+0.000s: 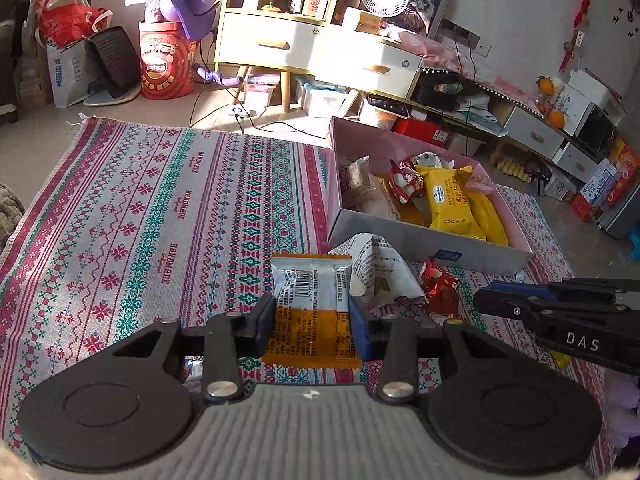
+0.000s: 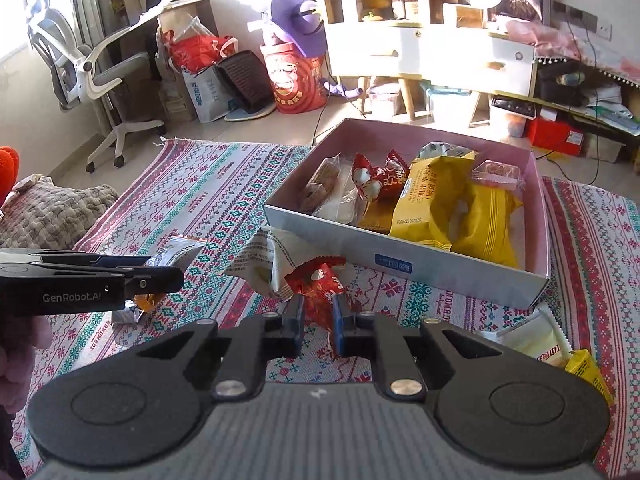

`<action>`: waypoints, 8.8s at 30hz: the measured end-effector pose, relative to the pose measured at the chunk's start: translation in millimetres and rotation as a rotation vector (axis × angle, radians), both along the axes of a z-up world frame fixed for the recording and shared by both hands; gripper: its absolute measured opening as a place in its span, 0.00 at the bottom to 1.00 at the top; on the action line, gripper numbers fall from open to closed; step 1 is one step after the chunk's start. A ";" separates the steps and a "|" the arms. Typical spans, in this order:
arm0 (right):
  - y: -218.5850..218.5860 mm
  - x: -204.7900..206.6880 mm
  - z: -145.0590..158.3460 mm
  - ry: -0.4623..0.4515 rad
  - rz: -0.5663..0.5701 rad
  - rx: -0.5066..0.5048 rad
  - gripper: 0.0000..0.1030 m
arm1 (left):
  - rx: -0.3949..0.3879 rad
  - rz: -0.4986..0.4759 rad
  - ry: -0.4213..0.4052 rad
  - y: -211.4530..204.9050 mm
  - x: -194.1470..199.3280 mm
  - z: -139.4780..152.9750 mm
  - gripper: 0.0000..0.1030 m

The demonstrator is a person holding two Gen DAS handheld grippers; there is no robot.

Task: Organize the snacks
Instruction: 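Carry the orange bar packet and red candy wrapper over the box with both tools, then open both tools to drop the snacks into the box and withdraw, then move the left tool to the white wafer packet while the right tool approaches the yellow bag, then grasp the white wafer packet with the left tool while the right tool grasps the yellow bag, then carry the wafer packet and yellow bag into the box and open both tools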

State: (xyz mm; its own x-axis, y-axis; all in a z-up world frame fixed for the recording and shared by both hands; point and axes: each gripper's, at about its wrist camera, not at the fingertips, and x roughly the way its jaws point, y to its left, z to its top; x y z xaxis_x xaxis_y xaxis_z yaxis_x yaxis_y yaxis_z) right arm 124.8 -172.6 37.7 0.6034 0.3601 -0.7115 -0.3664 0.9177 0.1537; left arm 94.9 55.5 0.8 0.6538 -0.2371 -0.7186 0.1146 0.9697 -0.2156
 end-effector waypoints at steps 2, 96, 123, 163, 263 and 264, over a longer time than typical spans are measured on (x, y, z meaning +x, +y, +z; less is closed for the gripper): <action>-4.7 2.7 -1.6 0.015 -0.009 0.018 0.20 | -0.012 0.002 0.008 0.6 -0.1 0.2 0.45; -31.0 96.6 37.0 -0.074 -0.206 0.045 0.71 | 0.038 -0.120 -0.126 -72.3 103.6 18.3 0.90; -41.6 1.3 34.6 -0.138 -0.184 -0.095 0.97 | 0.095 -0.123 -0.085 -52.9 13.7 25.1 1.00; -102.8 -33.1 -46.8 -0.062 -0.286 -0.093 0.94 | 0.175 0.010 -0.187 -75.2 -28.5 -45.0 1.00; -64.8 169.2 -15.6 0.067 -0.482 0.056 0.50 | 0.214 -0.174 -0.187 -97.5 98.2 -16.9 0.72; -63.7 167.9 -14.4 0.063 -0.477 0.050 0.56 | 0.218 -0.176 -0.192 -97.4 97.1 -15.5 0.78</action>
